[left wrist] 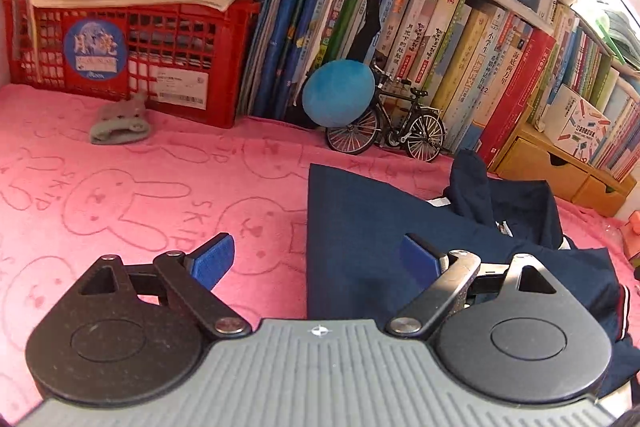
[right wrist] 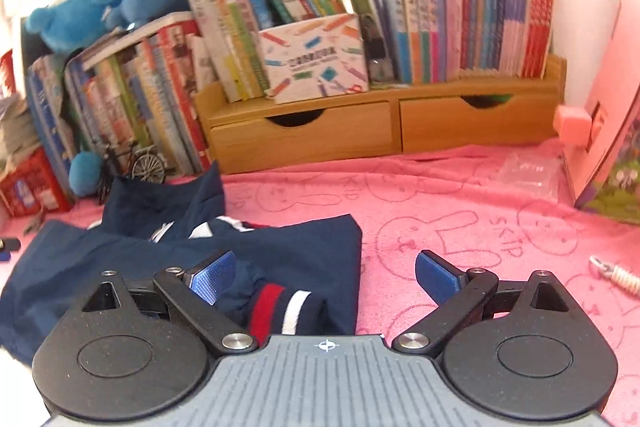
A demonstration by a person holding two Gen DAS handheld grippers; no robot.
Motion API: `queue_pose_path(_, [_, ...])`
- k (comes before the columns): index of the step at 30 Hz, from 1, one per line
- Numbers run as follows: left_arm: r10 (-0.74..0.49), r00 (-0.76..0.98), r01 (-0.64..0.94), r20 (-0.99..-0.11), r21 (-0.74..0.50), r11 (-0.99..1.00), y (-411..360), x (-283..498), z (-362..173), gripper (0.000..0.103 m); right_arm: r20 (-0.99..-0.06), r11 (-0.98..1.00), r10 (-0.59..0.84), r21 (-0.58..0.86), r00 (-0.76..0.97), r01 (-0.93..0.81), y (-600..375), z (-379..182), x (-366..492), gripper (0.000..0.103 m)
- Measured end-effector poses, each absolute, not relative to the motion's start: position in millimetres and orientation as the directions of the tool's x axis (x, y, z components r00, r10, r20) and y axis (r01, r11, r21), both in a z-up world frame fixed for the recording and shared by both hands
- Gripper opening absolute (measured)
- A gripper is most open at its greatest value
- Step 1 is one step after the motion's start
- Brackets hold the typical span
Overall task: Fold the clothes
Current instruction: 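Grasp the jacket side edge with both tools and lift it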
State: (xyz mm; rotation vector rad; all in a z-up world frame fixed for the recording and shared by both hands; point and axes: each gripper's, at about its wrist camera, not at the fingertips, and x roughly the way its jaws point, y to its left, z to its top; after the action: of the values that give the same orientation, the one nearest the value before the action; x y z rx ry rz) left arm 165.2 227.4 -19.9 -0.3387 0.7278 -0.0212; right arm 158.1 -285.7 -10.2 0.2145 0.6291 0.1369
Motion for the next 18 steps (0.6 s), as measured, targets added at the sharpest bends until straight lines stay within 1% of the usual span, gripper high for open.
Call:
queue_pose_path(5, [-0.167,0.697,-0.173,-0.698,-0.389,0.905,236.0,198.9,-39.6,0.089,-0.6,0.958,0.214,0.282,0.77,-0.047,-292.9,-31.4,185.1,0.097])
queue_pose_path(7, [-0.169,0.694,-0.164,-0.7,-0.383,0.909,234.8,205.0,-42.9,0.087,-0.613,0.957,0.236,0.282,0.754,-0.071,-289.2,-38.6,193.0,0.097])
queue_pose_path(9, [-0.159,0.694,-0.141,-0.702,-0.35,0.926,229.5,208.7,-44.1,0.087,-0.624,0.954,0.257,0.285,0.738,-0.091,-283.7,-46.5,199.3,0.097])
queue_pose_path(10, [-0.153,0.693,-0.128,-0.704,-0.329,0.936,226.0,209.4,-44.1,0.084,-0.624,0.954,0.261,0.284,0.737,-0.097,-281.3,-49.7,200.5,0.095])
queue_pose_path(11, [-0.146,0.693,-0.115,-0.706,-0.308,0.944,222.5,209.9,-44.0,0.081,-0.623,0.953,0.264,0.284,0.736,-0.102,-278.9,-52.9,201.7,0.09])
queue_pose_path(12, [-0.141,0.69,-0.108,-0.71,-0.294,0.95,218.8,209.4,-43.5,0.064,-0.624,0.953,0.271,0.281,0.733,-0.114,-276.0,-53.4,201.4,0.063])
queue_pose_path(13, [-0.137,0.687,-0.101,-0.713,-0.281,0.954,215.2,208.7,-43.0,0.038,-0.629,0.954,0.269,0.276,0.73,-0.113,-273.3,-52.9,200.9,0.043])
queue_pose_path(14, [-0.133,0.684,-0.095,-0.717,-0.268,0.959,211.5,207.9,-42.5,0.029,-0.634,0.951,0.28,0.285,0.721,-0.119,-271.2,-52.1,200.8,0.038])
queue_pose_path(15, [-0.131,0.69,-0.09,-0.712,-0.264,0.96,208.5,205.1,-40.4,0.018,-0.625,0.95,0.283,0.287,0.727,-0.123,-270.0,-47.1,199.8,0.025])
queue_pose_path(16, [-0.13,0.698,-0.085,-0.705,-0.261,0.961,205.6,201.8,-38.0,0.01,-0.614,0.95,0.284,0.286,0.736,-0.127,-268.9,-41.6,198.6,0.018])
queue_pose_path(18, [-0.122,0.729,-0.07,-0.673,-0.251,0.965,200.0,193.2,-27.9,0.004,-0.592,0.949,0.286,0.286,0.753,-0.136,-266.8,-30.5,196.4,0.009])
